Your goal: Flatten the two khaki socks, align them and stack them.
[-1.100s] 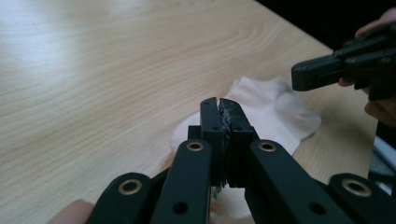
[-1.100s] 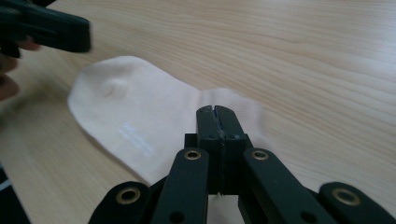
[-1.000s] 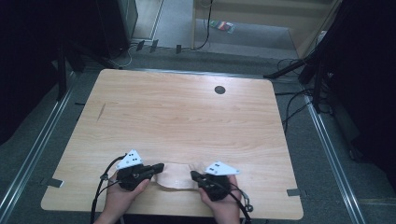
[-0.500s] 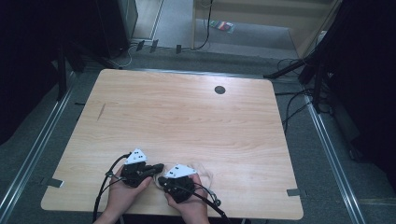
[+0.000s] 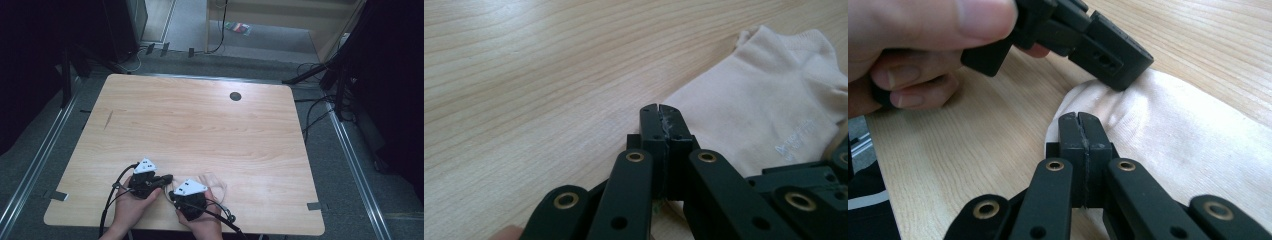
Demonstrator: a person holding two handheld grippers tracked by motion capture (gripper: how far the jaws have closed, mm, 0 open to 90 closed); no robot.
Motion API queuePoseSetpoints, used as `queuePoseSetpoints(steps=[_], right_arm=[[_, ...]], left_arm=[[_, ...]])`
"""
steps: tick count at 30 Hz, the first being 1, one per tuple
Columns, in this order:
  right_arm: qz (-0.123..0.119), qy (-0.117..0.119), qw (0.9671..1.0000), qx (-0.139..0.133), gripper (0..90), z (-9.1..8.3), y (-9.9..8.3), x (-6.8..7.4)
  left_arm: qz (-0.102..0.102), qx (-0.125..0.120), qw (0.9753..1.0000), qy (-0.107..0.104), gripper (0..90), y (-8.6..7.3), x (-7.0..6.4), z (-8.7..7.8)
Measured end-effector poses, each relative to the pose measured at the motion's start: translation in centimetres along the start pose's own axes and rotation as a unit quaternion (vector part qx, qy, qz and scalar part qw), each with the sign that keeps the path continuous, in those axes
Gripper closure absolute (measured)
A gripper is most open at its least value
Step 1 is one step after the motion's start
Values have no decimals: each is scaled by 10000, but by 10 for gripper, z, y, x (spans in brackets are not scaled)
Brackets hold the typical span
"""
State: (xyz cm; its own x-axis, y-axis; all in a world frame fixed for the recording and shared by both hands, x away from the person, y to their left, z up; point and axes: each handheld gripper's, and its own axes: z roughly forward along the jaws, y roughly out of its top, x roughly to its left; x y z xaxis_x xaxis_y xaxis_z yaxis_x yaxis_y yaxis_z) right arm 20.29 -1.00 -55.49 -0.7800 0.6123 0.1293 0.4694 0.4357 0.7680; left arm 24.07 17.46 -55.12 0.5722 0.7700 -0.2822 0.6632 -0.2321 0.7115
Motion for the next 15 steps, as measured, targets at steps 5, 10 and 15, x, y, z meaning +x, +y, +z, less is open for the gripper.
queuePoseSetpoints(steps=[5, 10, 15], right_arm=[[-104, -25, 9999, 8, 900, 0, 0, 1], [163, 151, 9994, -249, 900, -4, -1, -5], [265, 139, 9982, -511, 900, -23, 4, -11]], left_arm=[[43, -49, 10000, -35, 900, -1, 0, 0], [-66, -369, 9991, -195, 900, -1, 3, -11], [-87, -511, 9983, -270, 900, -2, 5, -24]])
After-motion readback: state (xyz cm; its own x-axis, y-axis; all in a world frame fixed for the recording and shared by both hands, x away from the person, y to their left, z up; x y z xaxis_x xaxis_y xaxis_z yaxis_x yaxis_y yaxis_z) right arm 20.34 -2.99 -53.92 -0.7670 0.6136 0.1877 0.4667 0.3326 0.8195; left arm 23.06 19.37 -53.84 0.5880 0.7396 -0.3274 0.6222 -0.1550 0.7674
